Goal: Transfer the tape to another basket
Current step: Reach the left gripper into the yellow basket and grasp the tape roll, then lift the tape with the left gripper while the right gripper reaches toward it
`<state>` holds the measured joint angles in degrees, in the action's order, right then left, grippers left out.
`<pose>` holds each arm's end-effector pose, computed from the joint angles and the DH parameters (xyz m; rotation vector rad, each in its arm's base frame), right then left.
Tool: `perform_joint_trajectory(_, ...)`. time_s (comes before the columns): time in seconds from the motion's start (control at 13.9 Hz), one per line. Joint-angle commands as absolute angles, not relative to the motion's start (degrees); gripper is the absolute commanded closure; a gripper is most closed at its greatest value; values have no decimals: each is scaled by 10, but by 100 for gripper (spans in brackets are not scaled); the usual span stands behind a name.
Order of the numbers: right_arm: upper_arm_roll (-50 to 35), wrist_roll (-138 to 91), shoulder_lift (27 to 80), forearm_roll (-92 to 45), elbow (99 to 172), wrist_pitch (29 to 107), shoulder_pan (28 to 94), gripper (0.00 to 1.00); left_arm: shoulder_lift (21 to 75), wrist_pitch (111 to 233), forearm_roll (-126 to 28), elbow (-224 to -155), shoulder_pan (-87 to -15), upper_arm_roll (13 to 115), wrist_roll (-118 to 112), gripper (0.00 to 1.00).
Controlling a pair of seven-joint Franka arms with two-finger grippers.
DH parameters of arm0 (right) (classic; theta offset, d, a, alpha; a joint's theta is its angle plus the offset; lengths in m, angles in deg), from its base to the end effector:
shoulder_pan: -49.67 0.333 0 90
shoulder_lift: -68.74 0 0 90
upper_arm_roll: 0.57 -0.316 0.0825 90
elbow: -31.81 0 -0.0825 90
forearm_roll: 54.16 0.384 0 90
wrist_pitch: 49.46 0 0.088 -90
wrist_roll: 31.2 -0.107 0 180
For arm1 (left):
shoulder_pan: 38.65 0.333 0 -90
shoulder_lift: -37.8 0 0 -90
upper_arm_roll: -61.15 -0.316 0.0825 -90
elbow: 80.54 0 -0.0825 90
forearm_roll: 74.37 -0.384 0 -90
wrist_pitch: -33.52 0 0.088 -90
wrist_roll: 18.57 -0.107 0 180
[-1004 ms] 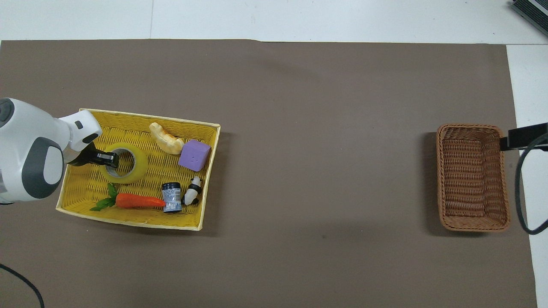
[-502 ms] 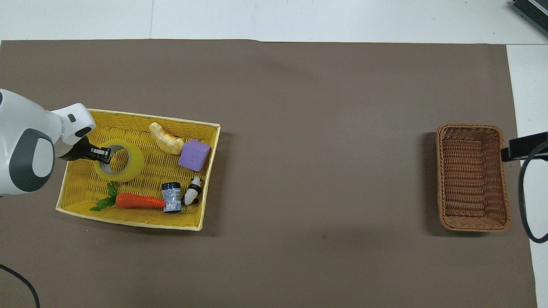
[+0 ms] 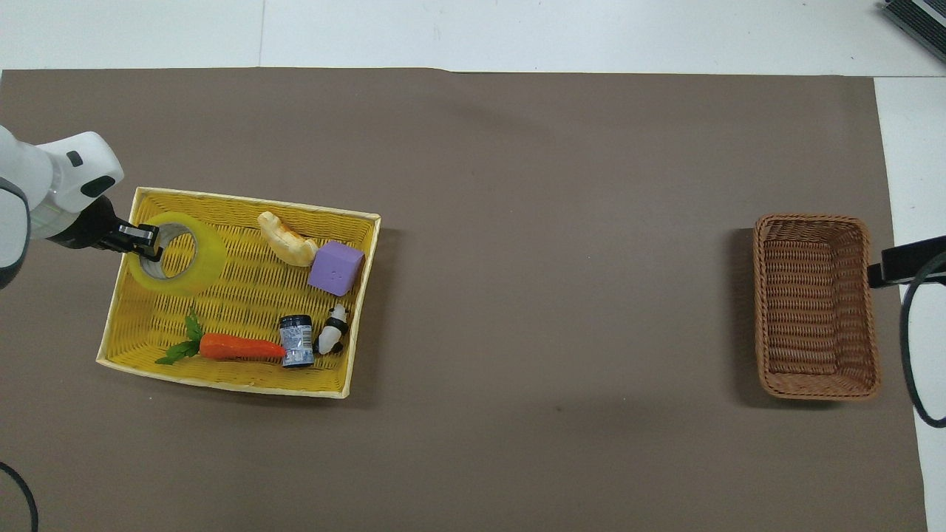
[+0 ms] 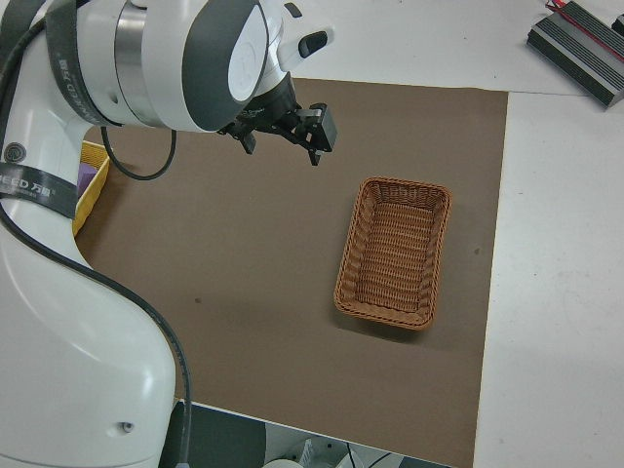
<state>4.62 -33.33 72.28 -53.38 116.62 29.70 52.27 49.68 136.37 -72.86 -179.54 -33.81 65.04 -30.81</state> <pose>0.5134 -0.0234 0.6830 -3.1194 0.1245 0.0578 0.6060 0.0103 0.4476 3.0659 -0.2905 -0.2071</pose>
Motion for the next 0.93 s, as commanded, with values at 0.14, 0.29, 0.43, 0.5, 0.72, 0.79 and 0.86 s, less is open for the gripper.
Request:
perform_joint_trajectory(0.14,41,-321,738,-524,1216,328,523,0,484,1218,-724,-1686,-336,656,-278,100)
perform_joint_trajectory(0.29,36,-327,734,-479,1244,388,533,0,470,1189,-725,-1668,-342,657,-249,100)
perform_joint_trajectory(0.43,36,-356,724,-439,1258,432,552,0,459,1195,-724,-1674,-354,669,-208,100)
perform_joint_trajectory(0.5,36,-379,715,-410,1258,445,566,0,455,1197,-724,-1677,-364,674,-182,100)
perform_joint_trajectory(0.72,36,-455,683,-369,1258,484,622,0,448,1199,-694,-1688,-408,674,-125,100)
perform_joint_trajectory(0.79,36,-474,670,-364,1258,489,640,0,447,1199,-677,-1691,-422,674,-110,100)
perform_joint_trajectory(0.86,36,-490,657,-352,1256,501,658,0,444,1199,-659,-1696,-431,675,-108,100)
